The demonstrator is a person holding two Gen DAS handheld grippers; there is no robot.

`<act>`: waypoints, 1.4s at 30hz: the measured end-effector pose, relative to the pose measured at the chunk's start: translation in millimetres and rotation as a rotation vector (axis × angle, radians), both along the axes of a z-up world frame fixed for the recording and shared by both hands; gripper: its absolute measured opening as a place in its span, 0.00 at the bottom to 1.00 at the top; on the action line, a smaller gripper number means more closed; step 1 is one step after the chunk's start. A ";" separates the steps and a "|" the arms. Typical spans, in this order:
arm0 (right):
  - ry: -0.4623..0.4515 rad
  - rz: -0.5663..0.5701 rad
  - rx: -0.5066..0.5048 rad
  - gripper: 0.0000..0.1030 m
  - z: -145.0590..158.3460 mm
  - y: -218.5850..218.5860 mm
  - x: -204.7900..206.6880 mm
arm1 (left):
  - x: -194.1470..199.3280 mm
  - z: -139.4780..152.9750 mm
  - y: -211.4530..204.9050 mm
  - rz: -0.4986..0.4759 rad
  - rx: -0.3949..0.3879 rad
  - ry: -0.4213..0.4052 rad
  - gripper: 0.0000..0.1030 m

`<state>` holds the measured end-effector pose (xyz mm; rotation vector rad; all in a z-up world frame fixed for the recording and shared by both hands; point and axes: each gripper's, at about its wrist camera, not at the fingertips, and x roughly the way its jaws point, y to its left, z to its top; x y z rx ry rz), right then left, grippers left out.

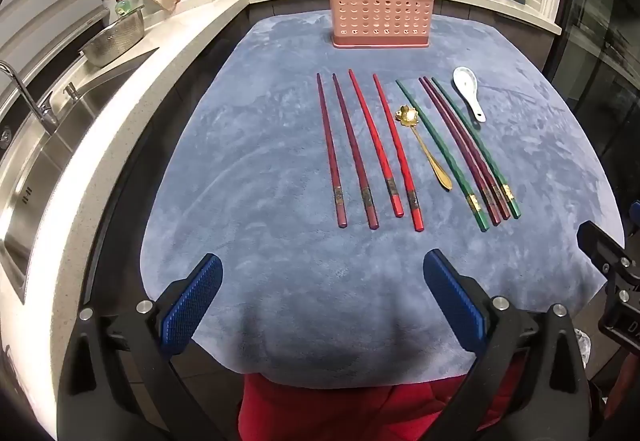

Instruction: Organize utensils

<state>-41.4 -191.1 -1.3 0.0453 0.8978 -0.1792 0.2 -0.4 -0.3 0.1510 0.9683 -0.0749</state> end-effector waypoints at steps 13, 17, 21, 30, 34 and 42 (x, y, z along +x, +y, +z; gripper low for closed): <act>-0.001 0.000 -0.006 0.93 0.6 0.6 0.0 | 0.0 6.4 3.4 0.003 0.007 -0.017 0.93; -0.004 -0.001 -0.007 0.93 0.4 -0.5 -0.3 | -0.6 4.8 3.6 0.002 0.009 -0.018 0.93; -0.004 -0.002 -0.007 0.93 0.4 -0.5 -0.5 | -0.3 4.4 6.5 0.012 0.004 -0.015 0.93; -0.005 -0.002 -0.008 0.93 0.8 -0.3 -0.6 | 0.2 4.7 7.5 0.012 0.006 -0.016 0.93; -0.005 -0.002 -0.008 0.93 0.9 0.0 -0.6 | 0.1 5.3 8.0 0.013 0.008 -0.017 0.93; -0.004 -0.003 -0.008 0.93 1.0 0.3 0.3 | 0.3 6.0 9.5 0.013 0.009 -0.018 0.93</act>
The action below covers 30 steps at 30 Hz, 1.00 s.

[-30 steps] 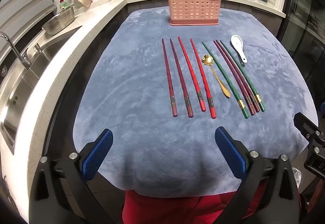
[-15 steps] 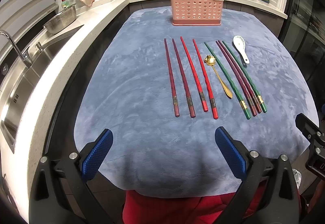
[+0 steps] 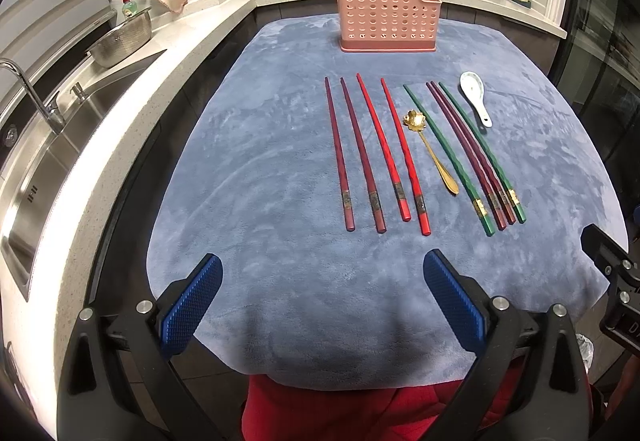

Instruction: Organize utensils

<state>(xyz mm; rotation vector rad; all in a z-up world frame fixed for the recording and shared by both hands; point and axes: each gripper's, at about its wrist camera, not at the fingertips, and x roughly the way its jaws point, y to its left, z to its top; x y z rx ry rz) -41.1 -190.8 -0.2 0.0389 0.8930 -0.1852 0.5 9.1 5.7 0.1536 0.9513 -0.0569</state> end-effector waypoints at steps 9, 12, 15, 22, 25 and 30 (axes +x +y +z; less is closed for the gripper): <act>-0.001 -0.001 0.000 0.93 -0.1 -0.3 0.3 | -0.5 -0.1 -0.2 -0.001 -0.001 -0.001 0.93; 0.000 0.000 -0.001 0.93 -0.4 -0.4 0.6 | -0.5 -0.1 0.1 -0.001 -0.001 0.000 0.93; -0.001 -0.001 -0.001 0.93 -0.5 0.5 0.0 | -0.6 -0.1 0.0 -0.001 -0.001 -0.001 0.93; -0.001 -0.001 -0.001 0.93 -0.6 0.6 0.2 | -0.8 -0.2 -0.3 -0.001 -0.001 -0.001 0.93; -0.001 -0.002 -0.001 0.93 -0.6 0.8 0.2 | -0.9 -0.2 -0.3 -0.002 -0.001 -0.002 0.93; -0.001 -0.001 -0.001 0.93 -0.7 0.5 0.2 | -0.8 0.1 0.7 0.000 0.001 -0.003 0.93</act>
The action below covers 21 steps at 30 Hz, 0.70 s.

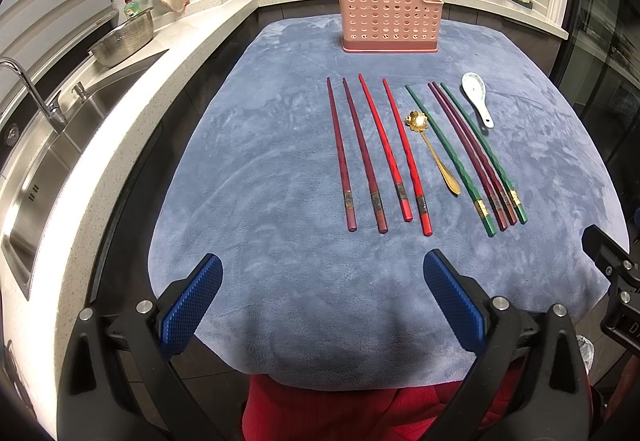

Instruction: Organize utensils

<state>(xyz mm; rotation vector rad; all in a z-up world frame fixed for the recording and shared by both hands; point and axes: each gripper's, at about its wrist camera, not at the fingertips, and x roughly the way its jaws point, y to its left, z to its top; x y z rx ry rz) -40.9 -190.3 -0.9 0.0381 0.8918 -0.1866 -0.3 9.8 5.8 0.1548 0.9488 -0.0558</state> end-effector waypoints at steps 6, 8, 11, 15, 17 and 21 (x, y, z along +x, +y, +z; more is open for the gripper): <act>0.000 -0.001 0.001 0.93 -0.2 0.8 -0.5 | 1.0 0.0 -0.1 -0.001 0.000 0.001 0.93; 0.001 -0.002 0.002 0.93 -0.2 0.4 -0.4 | 1.2 0.4 0.8 -0.001 0.000 0.000 0.93; 0.001 -0.003 0.003 0.93 -0.2 -0.1 -0.3 | 1.8 0.2 0.4 -0.001 0.001 -0.001 0.93; 0.000 -0.002 0.002 0.93 -0.1 -0.6 -0.2 | 1.8 0.2 0.4 -0.001 0.000 0.000 0.93; 0.000 -0.002 0.003 0.93 -0.1 -1.2 0.0 | 1.6 0.1 0.3 0.000 0.001 0.000 0.93; 0.001 -0.002 0.003 0.93 -0.1 -0.8 -0.2 | 1.6 0.2 0.6 -0.001 0.000 -0.001 0.93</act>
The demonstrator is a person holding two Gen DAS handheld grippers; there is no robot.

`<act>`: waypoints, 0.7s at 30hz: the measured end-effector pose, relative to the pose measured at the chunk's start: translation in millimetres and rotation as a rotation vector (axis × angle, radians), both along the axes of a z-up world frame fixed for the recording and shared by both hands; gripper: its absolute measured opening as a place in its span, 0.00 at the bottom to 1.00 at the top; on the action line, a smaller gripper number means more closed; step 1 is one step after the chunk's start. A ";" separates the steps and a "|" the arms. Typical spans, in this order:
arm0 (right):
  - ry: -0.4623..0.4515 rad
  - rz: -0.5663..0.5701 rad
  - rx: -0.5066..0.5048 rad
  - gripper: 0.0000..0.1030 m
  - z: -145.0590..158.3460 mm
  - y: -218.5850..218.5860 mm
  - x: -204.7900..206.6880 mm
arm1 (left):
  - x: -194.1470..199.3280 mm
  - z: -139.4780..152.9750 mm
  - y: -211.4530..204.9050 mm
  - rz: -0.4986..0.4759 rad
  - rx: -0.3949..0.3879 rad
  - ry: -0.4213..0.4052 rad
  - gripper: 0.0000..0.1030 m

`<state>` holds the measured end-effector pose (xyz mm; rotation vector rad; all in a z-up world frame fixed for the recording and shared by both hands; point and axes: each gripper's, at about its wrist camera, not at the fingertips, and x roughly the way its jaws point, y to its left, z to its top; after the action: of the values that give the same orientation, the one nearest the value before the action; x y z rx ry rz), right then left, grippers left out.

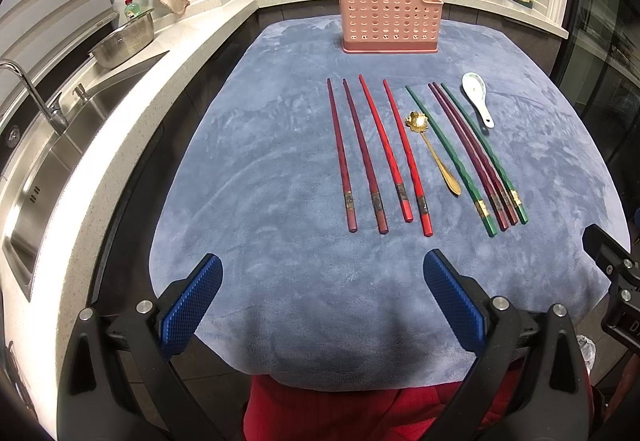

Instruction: Organize utensils

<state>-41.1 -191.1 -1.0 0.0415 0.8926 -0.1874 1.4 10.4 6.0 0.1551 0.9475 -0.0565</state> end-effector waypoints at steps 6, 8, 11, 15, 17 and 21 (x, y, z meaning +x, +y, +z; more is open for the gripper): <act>-0.001 0.000 0.000 0.93 -0.8 0.2 0.0 | 2.8 0.2 3.0 0.005 -0.005 0.001 0.93; 0.000 -0.001 0.001 0.93 -1.9 -0.6 0.7 | 4.1 0.3 5.2 0.013 -0.013 0.008 0.93; 0.003 -0.002 0.002 0.93 -1.9 -0.4 0.7 | 6.2 -1.9 6.8 0.019 -0.025 0.018 0.93; 0.009 -0.005 0.009 0.93 -3.2 -2.4 2.5 | 14.7 -6.1 11.4 0.036 -0.050 0.028 0.93; 0.018 -0.014 0.016 0.93 -7.8 -7.0 5.3 | 23.2 -10.2 16.2 0.062 -0.061 0.027 0.93; 0.033 -0.022 0.021 0.93 -13.7 -9.2 10.7 | 39.7 -19.9 23.8 0.097 -0.094 0.021 0.93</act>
<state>-30.4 -200.2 -14.7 0.0676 0.9276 -0.1993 41.0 34.2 -13.9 0.0216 0.9704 -0.0136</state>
